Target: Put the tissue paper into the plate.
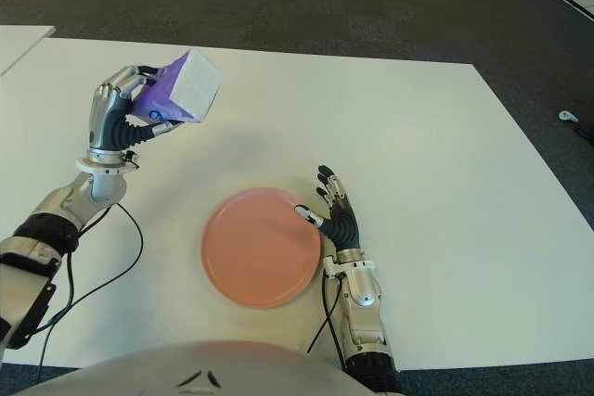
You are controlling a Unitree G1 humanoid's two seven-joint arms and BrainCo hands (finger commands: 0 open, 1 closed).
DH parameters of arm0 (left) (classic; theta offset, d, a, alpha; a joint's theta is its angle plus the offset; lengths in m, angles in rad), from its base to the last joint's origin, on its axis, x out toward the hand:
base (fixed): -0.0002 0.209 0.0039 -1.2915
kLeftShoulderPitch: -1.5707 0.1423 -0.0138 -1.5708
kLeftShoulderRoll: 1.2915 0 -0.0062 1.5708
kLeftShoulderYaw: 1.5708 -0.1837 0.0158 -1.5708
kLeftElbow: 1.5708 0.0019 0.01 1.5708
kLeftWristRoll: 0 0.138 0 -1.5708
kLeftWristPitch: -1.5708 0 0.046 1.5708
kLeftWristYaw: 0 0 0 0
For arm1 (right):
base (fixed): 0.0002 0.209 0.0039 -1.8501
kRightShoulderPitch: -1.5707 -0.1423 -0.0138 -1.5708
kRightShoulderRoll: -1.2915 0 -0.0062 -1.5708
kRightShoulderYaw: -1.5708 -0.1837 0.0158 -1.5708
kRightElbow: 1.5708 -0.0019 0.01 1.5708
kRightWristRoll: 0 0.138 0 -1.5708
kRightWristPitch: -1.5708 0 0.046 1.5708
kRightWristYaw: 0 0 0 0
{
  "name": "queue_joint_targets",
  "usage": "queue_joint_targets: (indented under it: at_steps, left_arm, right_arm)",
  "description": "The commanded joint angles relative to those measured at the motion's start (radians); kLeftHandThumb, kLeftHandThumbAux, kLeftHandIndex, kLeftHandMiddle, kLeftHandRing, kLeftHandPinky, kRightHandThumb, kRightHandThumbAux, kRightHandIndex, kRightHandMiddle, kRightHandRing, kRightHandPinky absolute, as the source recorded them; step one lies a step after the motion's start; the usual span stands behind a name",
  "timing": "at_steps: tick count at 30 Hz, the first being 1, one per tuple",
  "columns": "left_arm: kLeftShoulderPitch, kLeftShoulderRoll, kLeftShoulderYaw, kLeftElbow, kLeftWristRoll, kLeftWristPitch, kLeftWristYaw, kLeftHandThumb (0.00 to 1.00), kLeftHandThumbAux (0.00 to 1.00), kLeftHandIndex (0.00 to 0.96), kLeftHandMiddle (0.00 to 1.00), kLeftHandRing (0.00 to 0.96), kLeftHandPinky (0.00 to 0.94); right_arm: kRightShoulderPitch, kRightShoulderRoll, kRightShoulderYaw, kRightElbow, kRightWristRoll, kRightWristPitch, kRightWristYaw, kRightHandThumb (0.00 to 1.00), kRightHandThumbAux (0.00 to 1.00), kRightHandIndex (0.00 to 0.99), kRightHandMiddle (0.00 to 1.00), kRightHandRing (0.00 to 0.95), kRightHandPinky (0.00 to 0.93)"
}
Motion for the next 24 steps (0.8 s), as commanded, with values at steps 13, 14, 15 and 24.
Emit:
queue_joint_targets:
  at_steps: [13,14,15,24]
  left_arm:
    - [0.169,0.057,0.019,-0.361,-0.111,-0.213,-0.441,0.734,0.698,0.444,0.871,0.864,0.869]
    - [0.169,0.056,0.024,-0.360,-0.111,-0.220,-0.454,0.734,0.698,0.443,0.871,0.865,0.868]
    - [0.169,0.054,0.029,-0.360,-0.111,-0.226,-0.465,0.734,0.698,0.443,0.872,0.865,0.867]
    - [0.183,0.068,0.030,-0.461,-0.222,-0.228,-0.665,0.732,0.699,0.443,0.864,0.860,0.856]
  right_arm:
    - [0.055,0.000,-0.005,0.141,-0.008,0.083,-0.007,0.074,0.696,0.000,0.000,0.000,0.000]
    - [0.054,0.000,-0.004,0.142,-0.008,0.083,-0.007,0.074,0.696,0.000,0.000,0.000,0.000]
    - [0.053,0.001,-0.004,0.143,-0.009,0.082,-0.008,0.074,0.696,0.000,0.000,0.000,0.000]
    - [0.051,0.004,-0.002,0.147,-0.012,0.081,-0.012,0.074,0.696,0.000,0.000,0.000,0.000]
